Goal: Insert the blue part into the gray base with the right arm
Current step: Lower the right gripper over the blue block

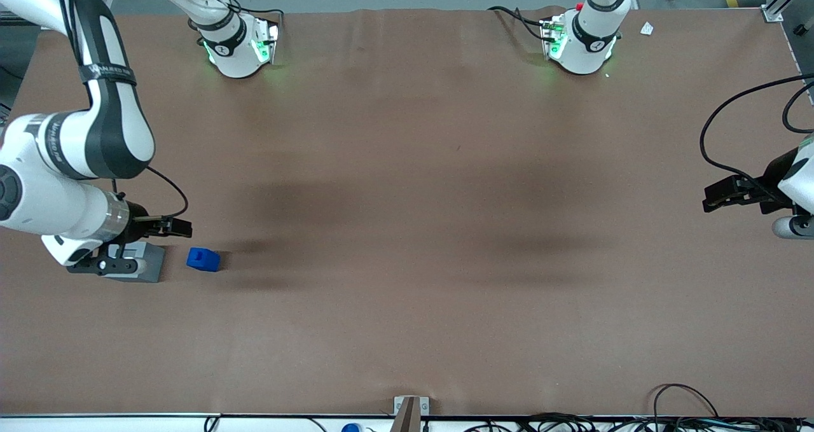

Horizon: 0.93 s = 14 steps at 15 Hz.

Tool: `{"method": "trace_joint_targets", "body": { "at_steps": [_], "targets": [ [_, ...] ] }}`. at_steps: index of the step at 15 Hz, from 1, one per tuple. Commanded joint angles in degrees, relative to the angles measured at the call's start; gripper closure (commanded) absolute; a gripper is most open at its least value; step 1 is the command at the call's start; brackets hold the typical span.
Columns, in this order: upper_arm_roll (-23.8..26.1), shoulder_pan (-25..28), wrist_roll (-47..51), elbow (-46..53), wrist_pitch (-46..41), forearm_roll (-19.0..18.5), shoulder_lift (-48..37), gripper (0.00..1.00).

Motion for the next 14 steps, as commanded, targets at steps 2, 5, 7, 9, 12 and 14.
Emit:
{"method": "trace_joint_targets", "body": {
  "at_steps": [2,5,7,9,12,14],
  "targets": [
    [0.15,-0.25,1.48,-8.61,13.4,0.88,0.28,0.0],
    [0.06,-0.69,1.92,-9.42,15.63,0.97,2.39,0.0],
    [0.06,-1.31,2.88,-9.34,17.56,1.06,4.24,0.0],
    [-0.02,-1.75,3.5,-9.07,19.31,1.15,6.26,0.0],
    [0.06,-2.45,3.5,-9.07,20.29,1.24,7.32,0.03],
    [0.06,-2.37,3.5,-9.07,20.9,1.24,8.55,0.03]
  ]
}}
